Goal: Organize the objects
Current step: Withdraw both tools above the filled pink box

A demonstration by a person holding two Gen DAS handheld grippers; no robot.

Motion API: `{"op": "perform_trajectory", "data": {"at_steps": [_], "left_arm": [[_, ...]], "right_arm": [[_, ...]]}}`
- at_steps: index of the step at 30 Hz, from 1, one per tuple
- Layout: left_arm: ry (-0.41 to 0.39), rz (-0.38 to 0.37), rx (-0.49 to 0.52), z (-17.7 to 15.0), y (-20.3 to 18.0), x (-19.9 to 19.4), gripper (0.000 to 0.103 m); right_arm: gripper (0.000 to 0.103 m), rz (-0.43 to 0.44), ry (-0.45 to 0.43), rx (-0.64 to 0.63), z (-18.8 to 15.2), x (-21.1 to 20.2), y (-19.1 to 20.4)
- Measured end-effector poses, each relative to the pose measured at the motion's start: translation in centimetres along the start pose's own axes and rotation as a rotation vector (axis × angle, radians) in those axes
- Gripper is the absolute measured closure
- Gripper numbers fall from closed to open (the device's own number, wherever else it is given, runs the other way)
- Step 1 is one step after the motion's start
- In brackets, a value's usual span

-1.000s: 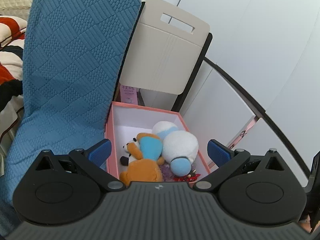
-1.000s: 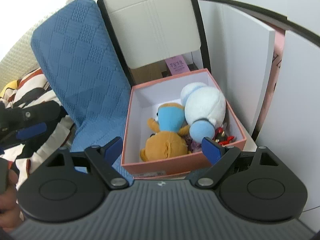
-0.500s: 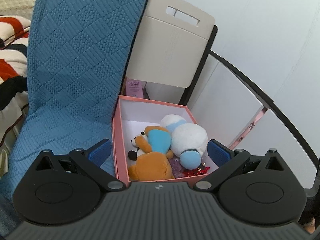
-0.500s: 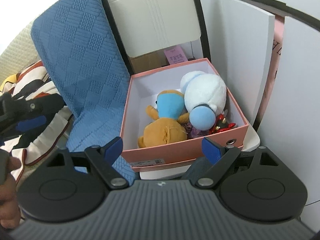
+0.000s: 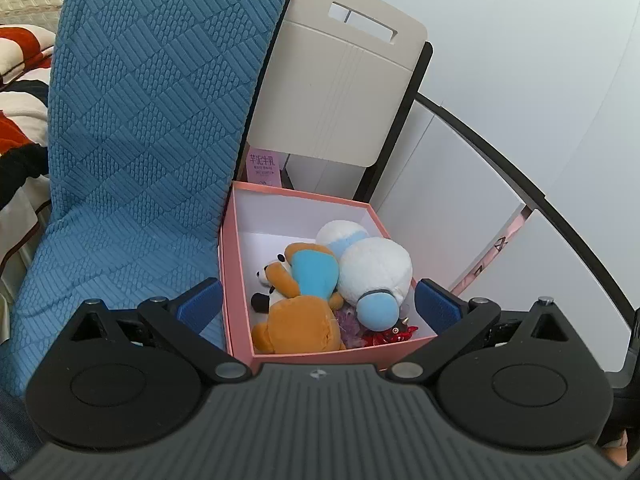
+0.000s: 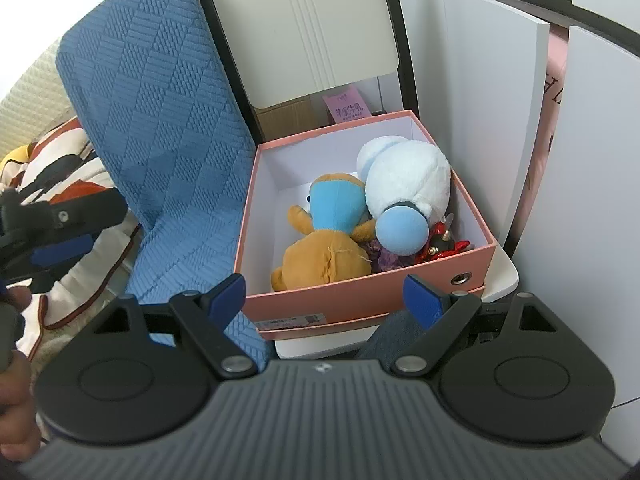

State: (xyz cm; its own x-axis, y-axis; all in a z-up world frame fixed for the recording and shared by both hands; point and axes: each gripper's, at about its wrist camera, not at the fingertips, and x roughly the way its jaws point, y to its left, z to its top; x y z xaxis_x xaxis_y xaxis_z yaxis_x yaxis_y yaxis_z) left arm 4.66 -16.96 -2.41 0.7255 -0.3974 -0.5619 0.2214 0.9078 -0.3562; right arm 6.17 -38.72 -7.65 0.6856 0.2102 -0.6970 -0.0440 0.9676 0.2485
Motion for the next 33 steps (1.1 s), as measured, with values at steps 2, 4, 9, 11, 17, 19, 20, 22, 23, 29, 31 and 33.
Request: {"op": "perform_trajectory", "data": {"at_steps": [2, 4, 9, 11, 17, 19, 20, 22, 23, 29, 31, 33], "left_arm": [[0.002, 0.000, 0.004, -0.01, 0.02, 0.01, 0.000], [0.003, 0.000, 0.013, 0.03, -0.06, -0.03, 0.000], [0.006, 0.003, 0.022, 0.03, -0.12, 0.00, 0.000], [0.007, 0.005, 0.023, 0.04, -0.15, 0.02, 0.000], [0.012, 0.005, 0.031, 0.01, -0.29, 0.12, 0.000], [0.015, 0.000, 0.028, 0.00, -0.25, 0.19, 0.000], [0.017, -0.002, 0.029, 0.00, -0.22, 0.21, 0.000], [0.018, 0.000, 0.034, -0.02, -0.25, 0.25, 0.000], [0.018, 0.001, 0.038, -0.03, -0.29, 0.28, 0.000], [0.021, 0.000, 0.046, -0.13, -0.36, 0.27, 0.000], [0.021, 0.001, 0.046, -0.18, -0.38, 0.24, 0.000], [0.020, 0.000, 0.048, -0.21, -0.43, 0.24, 0.000]], "right_arm": [[0.016, -0.001, 0.002, -0.001, -0.05, 0.06, 0.08], [0.016, -0.001, 0.004, 0.000, -0.10, 0.15, 0.18], [0.016, 0.003, 0.009, -0.002, -0.16, 0.27, 0.37], [0.016, 0.004, 0.011, -0.001, -0.19, 0.30, 0.33], [0.016, 0.003, 0.012, 0.000, -0.24, 0.39, 0.31], [0.016, 0.002, 0.015, -0.001, -0.26, 0.43, 0.30], [0.016, 0.001, 0.016, 0.000, -0.29, 0.45, 0.28], [0.016, 0.001, 0.018, 0.004, -0.37, 0.53, 0.23], [0.016, -0.001, 0.017, 0.006, -0.39, 0.55, 0.21], [0.016, -0.001, 0.018, 0.007, -0.47, 0.64, 0.17], [0.016, -0.002, 0.020, 0.008, -0.55, 0.68, 0.20], [0.016, -0.004, 0.020, 0.008, -0.59, 0.70, 0.18]]}}
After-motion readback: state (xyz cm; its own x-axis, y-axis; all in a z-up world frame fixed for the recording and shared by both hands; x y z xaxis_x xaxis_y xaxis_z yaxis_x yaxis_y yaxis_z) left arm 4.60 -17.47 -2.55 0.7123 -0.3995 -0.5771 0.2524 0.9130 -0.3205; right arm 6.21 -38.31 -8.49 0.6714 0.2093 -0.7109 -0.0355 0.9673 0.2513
